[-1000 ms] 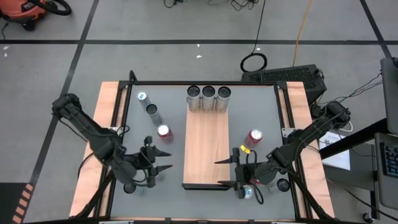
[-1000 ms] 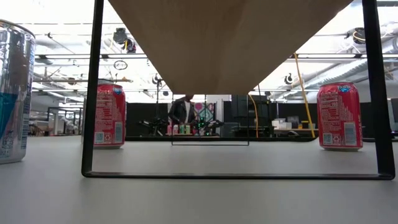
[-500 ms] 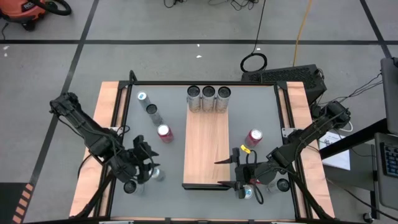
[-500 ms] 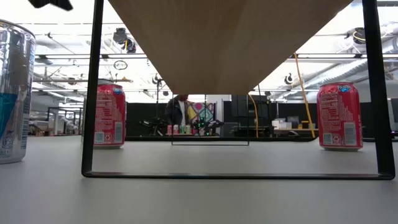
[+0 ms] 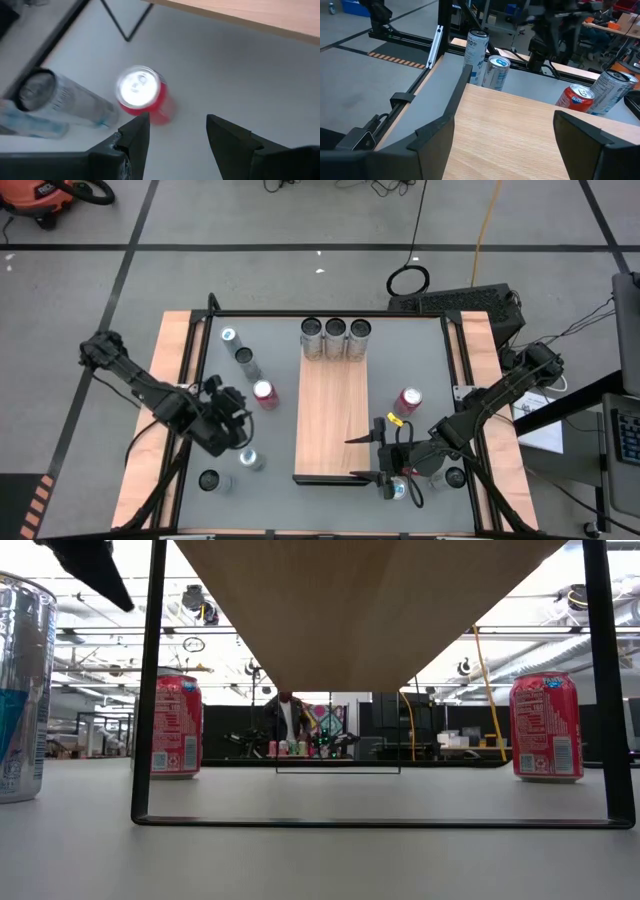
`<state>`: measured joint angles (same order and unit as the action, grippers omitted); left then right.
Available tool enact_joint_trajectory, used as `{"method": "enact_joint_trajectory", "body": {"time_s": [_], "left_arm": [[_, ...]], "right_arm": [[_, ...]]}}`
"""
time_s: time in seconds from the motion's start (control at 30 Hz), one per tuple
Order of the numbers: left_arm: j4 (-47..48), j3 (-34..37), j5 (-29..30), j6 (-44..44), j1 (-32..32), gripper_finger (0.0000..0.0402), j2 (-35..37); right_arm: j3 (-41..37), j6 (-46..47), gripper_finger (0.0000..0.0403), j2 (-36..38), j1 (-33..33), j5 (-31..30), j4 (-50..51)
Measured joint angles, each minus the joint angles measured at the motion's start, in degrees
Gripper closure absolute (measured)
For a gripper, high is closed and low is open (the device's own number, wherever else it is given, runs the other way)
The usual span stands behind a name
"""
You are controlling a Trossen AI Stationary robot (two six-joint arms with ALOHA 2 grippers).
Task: Place canned beverage on shelf
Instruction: Put the bottom left blue soda can on the shelf
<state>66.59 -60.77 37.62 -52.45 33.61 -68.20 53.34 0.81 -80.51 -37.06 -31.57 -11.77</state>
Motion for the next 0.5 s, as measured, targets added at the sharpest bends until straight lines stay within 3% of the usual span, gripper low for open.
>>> {"method": "enact_joint_trajectory", "body": {"time_s": [0.17, 0.33, 0.5], "left_arm": [[-1.0, 0.0, -0.9, 7.3, -6.4, 0.0188, 0.0], [-4.6, 0.3, -4.8, 14.3, -11.8, 0.0136, 0.0], [-8.8, 1.6, -4.5, 22.6, -15.1, 0.0093, -0.1]], "right_arm": [[0.0, 0.0, 0.0117, 0.0, 0.0, 0.0, 0.5], [0.0, 0.0, 0.0117, 0.0, 0.0, -0.1, 1.4], [0.0, 0.0, 0.0117, 0.0, 0.0, -0.1, 1.9]]}}
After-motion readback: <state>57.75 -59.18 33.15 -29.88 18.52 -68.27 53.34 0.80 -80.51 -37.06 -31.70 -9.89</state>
